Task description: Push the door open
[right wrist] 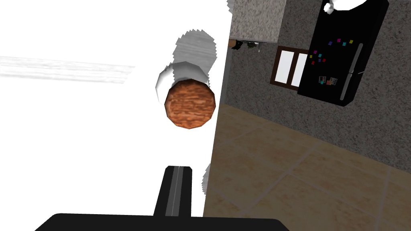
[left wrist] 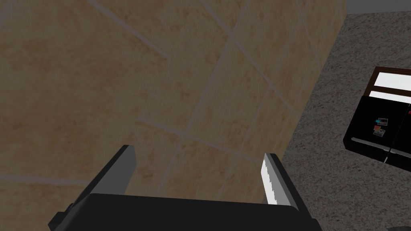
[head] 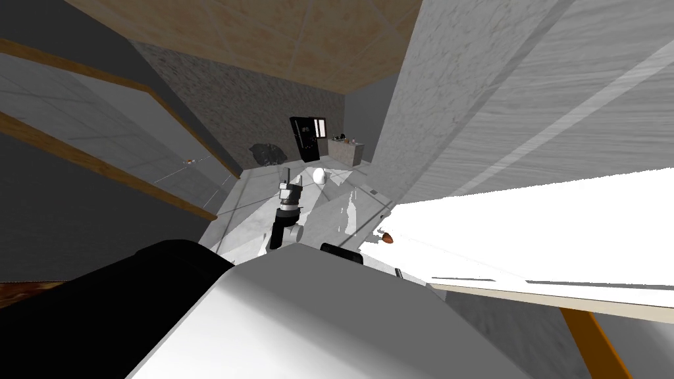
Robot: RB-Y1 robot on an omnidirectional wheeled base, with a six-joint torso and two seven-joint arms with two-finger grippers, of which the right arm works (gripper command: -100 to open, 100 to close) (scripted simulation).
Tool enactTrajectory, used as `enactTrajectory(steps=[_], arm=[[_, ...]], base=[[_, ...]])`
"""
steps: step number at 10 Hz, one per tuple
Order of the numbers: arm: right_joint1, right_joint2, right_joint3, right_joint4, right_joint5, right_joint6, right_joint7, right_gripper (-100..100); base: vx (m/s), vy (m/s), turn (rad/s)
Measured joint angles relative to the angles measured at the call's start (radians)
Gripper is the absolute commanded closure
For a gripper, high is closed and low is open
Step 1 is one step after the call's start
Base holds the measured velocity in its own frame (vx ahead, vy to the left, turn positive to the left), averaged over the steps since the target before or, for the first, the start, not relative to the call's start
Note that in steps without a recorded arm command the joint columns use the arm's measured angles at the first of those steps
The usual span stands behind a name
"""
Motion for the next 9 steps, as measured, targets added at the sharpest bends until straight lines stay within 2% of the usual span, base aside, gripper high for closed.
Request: enactTrajectory(steps=[1,2,3,5,6,8,9], arm=[[0.0,0.0,0.0,0.0,0.0,0.0,0.0,-100],[-0.005,-0.004,-0.01,0.005,-0.016,0.006,0.002,-100],[-0.009,0.002,-0.022,0.009,-0.035,0.014,0.002,-100],[-0.01,0.038,-0.033,0.009,-0.055,0.025,0.002,-100],[-0.01,0.04,-0.034,0.009,-0.056,0.026,0.001,-100],[-0.021,0.003,-0.037,0.012,-0.059,0.036,0.001,-100],[-0.024,-0.008,-0.038,0.006,-0.06,0.046,0.0,-100]], base=[[0.036,0.096,-0.197],[0.041,0.186,-0.206],[0.009,0.171,-0.134],[-0.003,0.082,-0.047],[0.078,0.021,0.024],[0.229,0.001,0.035],[0.205,-0.012,0.034]])
